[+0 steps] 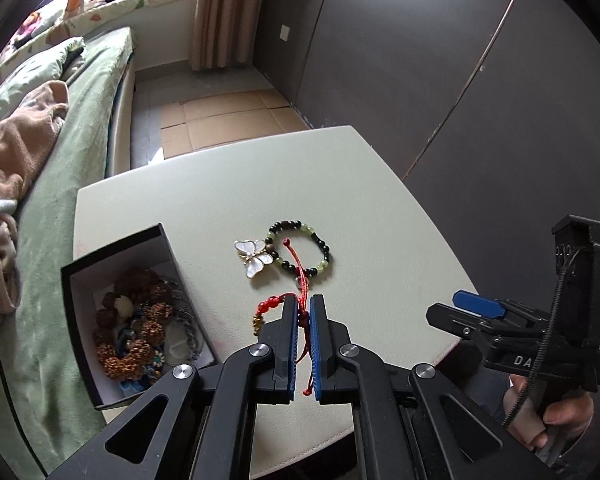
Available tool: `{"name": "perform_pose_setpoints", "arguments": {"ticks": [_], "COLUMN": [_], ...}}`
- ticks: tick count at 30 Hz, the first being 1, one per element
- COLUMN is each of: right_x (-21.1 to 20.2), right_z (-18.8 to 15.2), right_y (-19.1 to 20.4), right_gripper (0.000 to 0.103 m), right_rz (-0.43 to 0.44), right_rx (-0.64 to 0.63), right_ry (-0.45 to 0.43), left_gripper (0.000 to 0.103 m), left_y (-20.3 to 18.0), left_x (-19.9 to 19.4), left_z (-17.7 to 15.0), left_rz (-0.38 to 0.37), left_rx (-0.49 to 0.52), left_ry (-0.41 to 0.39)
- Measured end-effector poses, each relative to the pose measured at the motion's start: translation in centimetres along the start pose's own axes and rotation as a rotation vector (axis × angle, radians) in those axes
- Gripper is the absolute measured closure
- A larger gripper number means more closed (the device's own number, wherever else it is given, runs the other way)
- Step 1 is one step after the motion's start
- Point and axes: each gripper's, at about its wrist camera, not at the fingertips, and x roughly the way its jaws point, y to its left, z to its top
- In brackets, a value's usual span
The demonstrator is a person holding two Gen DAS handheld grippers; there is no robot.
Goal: Organize jewelry
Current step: 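Carry the red string bracelet over the black box with the left gripper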
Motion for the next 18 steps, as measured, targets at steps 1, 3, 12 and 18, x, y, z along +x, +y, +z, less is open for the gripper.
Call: {"name": "perform_pose_setpoints", "arguments": {"ticks": [1, 3, 12, 18], "right_x": [0.2, 0.6, 2.2, 4.1], "right_z": [0.1, 0.3, 0.4, -0.2], "right_y": [0.2, 0.7, 2.9, 4.6], "right_gripper": [0.032, 0.032, 0.043, 0.058], "right_rz": [-0.002, -0.005, -0.012, 0.016], "right_rx": [-0.004, -0.010, -0.037, -0.072], "right_ry": [0.004, 0.008, 0.018, 0.054], "left_gripper": [0.098, 0.098, 0.098, 0.098], "left_y": [0.5, 1.2, 4.4, 7.0], "left_x": [-0.2, -0.9, -3.5, -3.9], "left_z": [0.2, 0.3, 0.8, 0.7], "left_rz": [-0.001, 0.000, -0.035, -0.046], "left_rx": [-0.002, -0.005, -0.021, -0.061], "left_ry": [-0.005, -0.015, -0.050, -0.048]}}
